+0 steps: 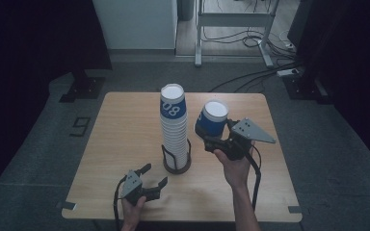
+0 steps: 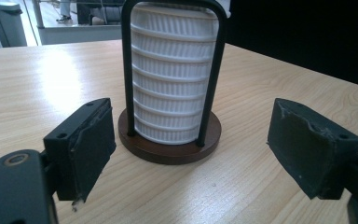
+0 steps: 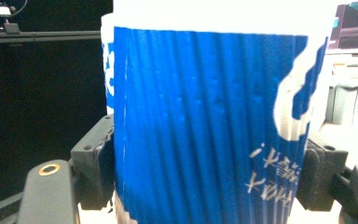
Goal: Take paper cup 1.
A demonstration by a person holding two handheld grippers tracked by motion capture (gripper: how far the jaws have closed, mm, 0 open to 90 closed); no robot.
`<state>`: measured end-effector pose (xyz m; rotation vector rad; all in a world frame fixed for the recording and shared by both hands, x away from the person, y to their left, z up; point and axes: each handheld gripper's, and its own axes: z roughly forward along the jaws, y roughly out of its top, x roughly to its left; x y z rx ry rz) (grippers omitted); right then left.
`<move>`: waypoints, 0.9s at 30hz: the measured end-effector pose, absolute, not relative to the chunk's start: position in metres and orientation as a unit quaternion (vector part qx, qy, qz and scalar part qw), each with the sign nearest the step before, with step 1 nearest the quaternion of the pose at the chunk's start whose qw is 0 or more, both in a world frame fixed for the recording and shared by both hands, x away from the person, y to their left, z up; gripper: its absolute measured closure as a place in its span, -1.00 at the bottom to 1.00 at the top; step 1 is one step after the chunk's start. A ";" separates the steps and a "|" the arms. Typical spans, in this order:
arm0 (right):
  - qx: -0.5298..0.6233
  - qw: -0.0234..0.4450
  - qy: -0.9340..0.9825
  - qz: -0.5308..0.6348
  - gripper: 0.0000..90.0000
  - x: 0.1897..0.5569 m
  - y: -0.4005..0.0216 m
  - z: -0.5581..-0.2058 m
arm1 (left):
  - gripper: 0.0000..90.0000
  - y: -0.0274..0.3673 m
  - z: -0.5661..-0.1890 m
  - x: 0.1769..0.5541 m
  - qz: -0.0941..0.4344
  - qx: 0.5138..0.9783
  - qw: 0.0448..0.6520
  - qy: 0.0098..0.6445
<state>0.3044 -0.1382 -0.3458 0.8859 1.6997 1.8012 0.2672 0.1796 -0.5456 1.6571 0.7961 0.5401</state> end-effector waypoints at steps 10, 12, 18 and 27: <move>0.336 0.242 0.631 0.656 -0.50 0.301 -0.131 -0.378 | -0.67 0.178 -0.545 0.266 0.232 0.715 0.572 0.327; 0.338 0.239 0.633 0.655 -0.50 0.301 -0.130 -0.381 | -0.67 0.178 -0.545 0.267 0.232 0.716 0.572 0.327; 0.345 0.230 0.649 0.638 -0.50 0.301 -0.121 -0.403 | -0.67 0.178 -0.546 0.266 0.231 0.712 0.576 0.327; 0.352 0.201 0.657 0.636 -0.49 0.296 -0.111 -0.432 | -0.66 0.180 -0.545 0.268 0.202 0.704 0.592 0.337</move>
